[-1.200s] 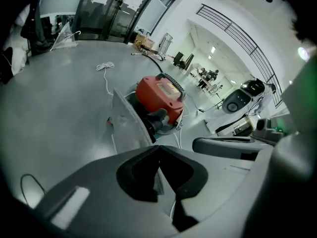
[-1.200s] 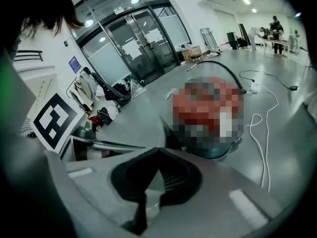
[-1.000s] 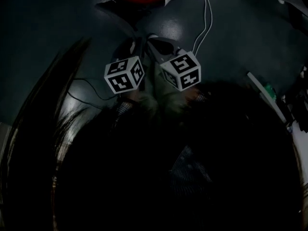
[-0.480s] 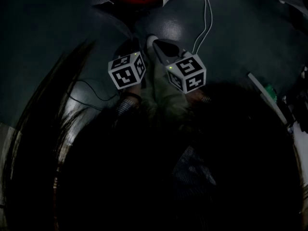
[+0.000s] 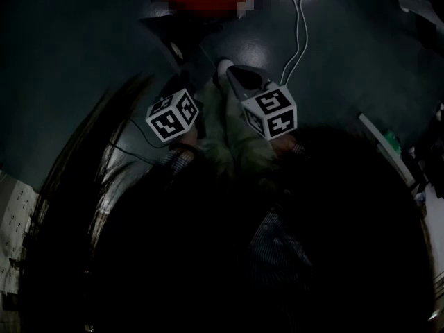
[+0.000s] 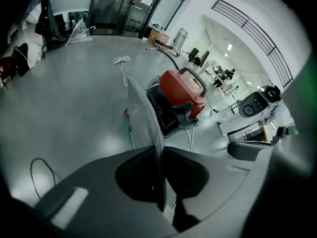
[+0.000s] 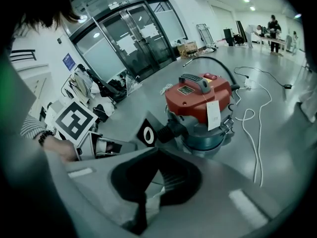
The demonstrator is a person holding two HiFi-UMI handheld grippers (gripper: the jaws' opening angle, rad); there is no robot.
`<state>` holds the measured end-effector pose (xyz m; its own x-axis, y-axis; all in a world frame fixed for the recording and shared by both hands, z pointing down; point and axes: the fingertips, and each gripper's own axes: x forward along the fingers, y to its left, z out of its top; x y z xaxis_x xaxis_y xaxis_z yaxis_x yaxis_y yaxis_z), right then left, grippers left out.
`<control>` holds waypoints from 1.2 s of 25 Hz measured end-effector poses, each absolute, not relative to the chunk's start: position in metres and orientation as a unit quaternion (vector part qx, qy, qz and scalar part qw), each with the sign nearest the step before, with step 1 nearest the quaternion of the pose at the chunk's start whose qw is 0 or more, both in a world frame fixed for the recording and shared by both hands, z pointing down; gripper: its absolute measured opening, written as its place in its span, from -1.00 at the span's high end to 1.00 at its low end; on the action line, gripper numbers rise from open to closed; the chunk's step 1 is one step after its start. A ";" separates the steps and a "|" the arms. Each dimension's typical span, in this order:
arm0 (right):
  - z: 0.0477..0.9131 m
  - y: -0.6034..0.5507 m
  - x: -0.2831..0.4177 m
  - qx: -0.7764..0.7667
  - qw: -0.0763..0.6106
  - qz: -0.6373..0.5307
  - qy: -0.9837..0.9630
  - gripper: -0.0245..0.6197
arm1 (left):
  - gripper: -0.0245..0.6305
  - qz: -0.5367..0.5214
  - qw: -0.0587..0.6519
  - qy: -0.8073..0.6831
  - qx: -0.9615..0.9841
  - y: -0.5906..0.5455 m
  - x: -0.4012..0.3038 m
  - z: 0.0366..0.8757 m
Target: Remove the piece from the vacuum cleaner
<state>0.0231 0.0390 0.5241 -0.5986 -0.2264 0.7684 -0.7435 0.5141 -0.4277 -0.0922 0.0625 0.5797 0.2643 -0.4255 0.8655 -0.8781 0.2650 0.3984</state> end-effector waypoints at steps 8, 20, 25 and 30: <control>0.450 0.036 0.020 0.302 0.325 0.394 -0.805 0.92 | 0.86 0.155 0.533 -0.563 0.613 0.064 -0.072 0.480; 0.207 0.024 0.017 0.300 0.206 0.308 -0.879 0.92 | 0.85 0.041 0.450 -0.547 0.705 0.032 -0.048 0.227; 0.144 -0.002 0.034 0.318 0.149 0.267 -0.897 0.92 | 0.85 -0.001 0.398 -0.535 0.746 0.017 -0.024 0.152; 0.106 -0.006 0.036 0.330 0.119 0.247 -0.904 0.92 | 0.85 -0.009 0.359 -0.534 0.766 0.014 -0.020 0.120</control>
